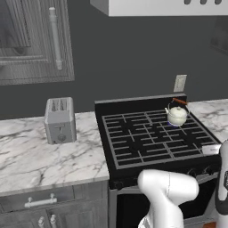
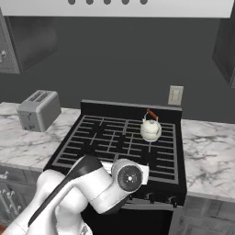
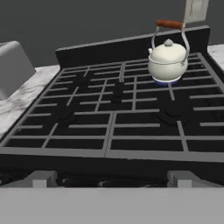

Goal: The kettle is done boiling. Turn off the stove, then wait for 300 timesteps before moving the kettle to the dining table.

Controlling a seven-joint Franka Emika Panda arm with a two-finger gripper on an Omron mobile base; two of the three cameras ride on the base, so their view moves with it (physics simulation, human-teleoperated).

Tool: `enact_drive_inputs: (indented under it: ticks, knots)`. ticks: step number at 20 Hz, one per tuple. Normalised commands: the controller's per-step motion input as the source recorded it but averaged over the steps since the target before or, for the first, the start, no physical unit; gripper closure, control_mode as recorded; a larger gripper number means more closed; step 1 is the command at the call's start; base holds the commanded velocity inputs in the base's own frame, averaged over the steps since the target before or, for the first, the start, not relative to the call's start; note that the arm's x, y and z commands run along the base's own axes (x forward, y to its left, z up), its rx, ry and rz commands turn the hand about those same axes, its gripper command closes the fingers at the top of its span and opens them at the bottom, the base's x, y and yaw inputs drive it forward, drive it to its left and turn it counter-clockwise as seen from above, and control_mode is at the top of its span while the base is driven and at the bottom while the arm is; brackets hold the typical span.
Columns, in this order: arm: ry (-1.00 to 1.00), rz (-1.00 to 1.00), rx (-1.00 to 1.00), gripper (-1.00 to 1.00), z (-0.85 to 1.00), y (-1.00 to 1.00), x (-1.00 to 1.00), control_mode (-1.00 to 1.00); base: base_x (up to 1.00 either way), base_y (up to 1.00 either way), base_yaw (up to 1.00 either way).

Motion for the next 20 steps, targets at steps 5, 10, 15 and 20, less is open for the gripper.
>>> enact_drive_inputs:
  ticks: [5,10,15,20]
  knots:
    - [-0.20,-0.01,-0.02,-1.00,-0.16,-0.05,-0.25,-1.00,0.00,0.00,0.00]
    - [-0.22,0.00,-0.02,-1.00,-0.13,-0.03,-0.27,-1.00,0.00,0.00,0.00]
    - [-0.18,0.00,-0.01,-1.00,-0.15,-0.05,-0.27,-1.00,0.00,0.00,0.00]
    - [-0.12,0.00,0.00,-1.00,-0.16,-0.09,-0.14,-1.00,0.00,0.00,0.00]
